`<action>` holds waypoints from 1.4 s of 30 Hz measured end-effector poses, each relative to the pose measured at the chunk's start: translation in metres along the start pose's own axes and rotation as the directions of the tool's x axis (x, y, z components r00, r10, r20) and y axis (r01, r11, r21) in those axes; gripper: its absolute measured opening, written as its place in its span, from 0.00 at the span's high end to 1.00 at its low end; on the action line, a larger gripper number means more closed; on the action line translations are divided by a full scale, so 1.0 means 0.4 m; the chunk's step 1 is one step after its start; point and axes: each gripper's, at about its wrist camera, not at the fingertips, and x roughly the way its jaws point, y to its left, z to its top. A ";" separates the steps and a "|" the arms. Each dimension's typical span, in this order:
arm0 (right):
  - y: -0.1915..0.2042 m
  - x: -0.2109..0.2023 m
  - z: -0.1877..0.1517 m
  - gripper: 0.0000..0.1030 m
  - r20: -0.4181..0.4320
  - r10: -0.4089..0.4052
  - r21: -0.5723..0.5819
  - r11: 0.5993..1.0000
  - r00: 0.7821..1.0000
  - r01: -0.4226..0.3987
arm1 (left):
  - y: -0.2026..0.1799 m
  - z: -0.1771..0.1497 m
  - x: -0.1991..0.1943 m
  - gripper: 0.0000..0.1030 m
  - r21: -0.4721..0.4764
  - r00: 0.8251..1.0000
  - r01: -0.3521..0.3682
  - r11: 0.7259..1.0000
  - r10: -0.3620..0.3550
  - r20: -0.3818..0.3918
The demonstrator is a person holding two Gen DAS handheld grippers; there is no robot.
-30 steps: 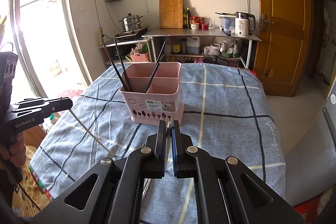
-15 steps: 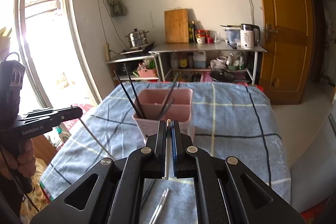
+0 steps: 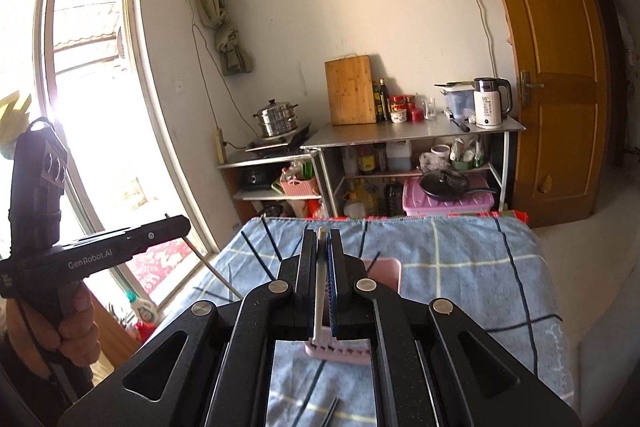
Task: Organize utensils
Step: 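Lower the wooden chopstick into the basket and open the left tool while the right tool releases its chopstick inside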
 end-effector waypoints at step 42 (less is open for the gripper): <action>-0.064 0.187 -0.091 0.90 -0.162 -0.024 0.001 1.000 0.986 0.025 | 0.083 -0.101 0.211 0.86 -0.025 0.991 -0.059 0.998 0.055 -0.124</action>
